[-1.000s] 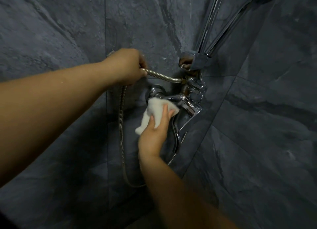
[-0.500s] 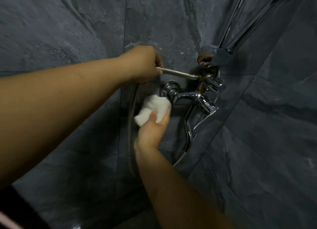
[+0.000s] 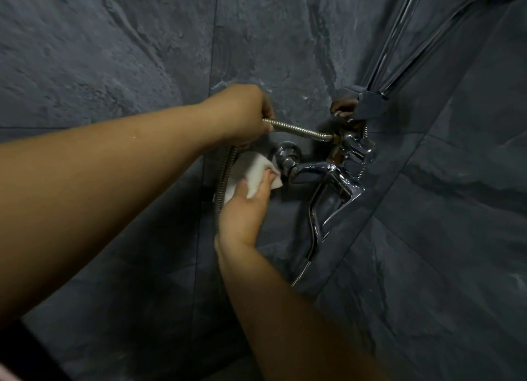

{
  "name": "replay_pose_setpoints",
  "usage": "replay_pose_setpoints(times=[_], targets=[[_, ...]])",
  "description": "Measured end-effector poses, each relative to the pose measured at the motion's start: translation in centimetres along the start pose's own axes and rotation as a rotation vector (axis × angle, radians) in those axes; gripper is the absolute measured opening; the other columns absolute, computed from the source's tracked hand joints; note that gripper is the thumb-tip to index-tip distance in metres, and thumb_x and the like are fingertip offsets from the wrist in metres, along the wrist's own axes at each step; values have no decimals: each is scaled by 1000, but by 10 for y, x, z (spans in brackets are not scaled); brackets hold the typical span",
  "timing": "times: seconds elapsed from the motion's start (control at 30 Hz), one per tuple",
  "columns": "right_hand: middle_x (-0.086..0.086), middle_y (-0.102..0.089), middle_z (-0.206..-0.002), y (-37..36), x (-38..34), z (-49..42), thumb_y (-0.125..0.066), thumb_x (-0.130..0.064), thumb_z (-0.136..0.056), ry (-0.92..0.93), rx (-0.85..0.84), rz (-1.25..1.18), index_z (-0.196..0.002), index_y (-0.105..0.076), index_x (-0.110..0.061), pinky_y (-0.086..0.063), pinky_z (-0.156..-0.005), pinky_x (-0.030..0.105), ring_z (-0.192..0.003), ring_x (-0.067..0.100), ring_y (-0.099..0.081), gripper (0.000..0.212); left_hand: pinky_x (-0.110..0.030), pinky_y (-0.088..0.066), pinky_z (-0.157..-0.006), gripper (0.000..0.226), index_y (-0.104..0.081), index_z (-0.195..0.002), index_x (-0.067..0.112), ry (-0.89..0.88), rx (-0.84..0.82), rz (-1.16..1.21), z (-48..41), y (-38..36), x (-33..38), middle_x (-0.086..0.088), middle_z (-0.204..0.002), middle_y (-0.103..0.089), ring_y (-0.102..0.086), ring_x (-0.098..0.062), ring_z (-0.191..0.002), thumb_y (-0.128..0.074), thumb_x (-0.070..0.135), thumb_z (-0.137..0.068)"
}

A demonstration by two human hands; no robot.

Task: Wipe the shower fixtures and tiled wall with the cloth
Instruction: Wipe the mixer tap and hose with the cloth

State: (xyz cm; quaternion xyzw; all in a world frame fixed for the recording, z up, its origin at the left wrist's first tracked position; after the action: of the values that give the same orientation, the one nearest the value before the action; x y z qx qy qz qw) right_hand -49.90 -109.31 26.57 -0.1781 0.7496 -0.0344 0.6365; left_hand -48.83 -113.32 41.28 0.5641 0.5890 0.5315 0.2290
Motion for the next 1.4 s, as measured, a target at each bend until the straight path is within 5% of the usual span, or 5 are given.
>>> replay_pose_setpoints(times=[0.17,0.27,0.83,1.17,1.4], targets=[[1,-22,-152,6,-11,-8,-43,5,-87,399,20,118,-141,-30,-15,-14,-111,9,-141,9,-19,59,-24,-41,-75,23,-68,-109,23,-8,22,18,1,5,2,-4,-93,-68,-60,-16,-80,-60,25,-88],[-4,-13,-150,6,7,-22,-40,12,-75,529,-49,305,-143,-31,-10,-17,-117,26,-143,14,-10,73,-23,-39,-72,23,-68,-110,24,-17,31,7,2,8,4,-3,-94,-69,-56,-12,-69,-60,24,-88],[-1,-39,-144,55,6,2,-45,15,-86,237,-167,304,-136,-42,-18,-21,-106,4,-136,12,-34,60,-24,-42,-78,25,-66,-113,19,3,26,23,1,-2,0,-7,-112,-67,-56,-19,-81,-57,24,-91],[-6,-27,-140,72,-33,-42,-43,18,-79,522,-109,582,-138,-41,-5,-6,-110,7,-141,20,-21,63,-25,-38,-75,22,-67,-109,20,26,68,41,1,2,11,-8,-111,-67,-60,-24,-94,-56,24,-91],[3,-51,-134,109,-82,-24,-43,2,-80,531,-21,410,-133,-50,-9,-30,-101,6,-126,14,-46,55,-28,-42,-83,23,-63,-109,12,77,-20,-5,2,-15,5,-12,-113,-64,-58,-29,-105,-59,18,-88]])
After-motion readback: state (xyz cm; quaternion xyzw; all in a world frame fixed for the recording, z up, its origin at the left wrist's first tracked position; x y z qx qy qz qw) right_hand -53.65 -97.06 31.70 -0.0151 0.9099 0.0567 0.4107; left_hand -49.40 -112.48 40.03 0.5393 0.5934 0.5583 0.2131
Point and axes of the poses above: each hand's wrist, its own z-axis away from the middle knuckle, its own y-axis out of the back of the hand, x = y × z, the point moved 1 cm from there along -z, towards the middle knuckle
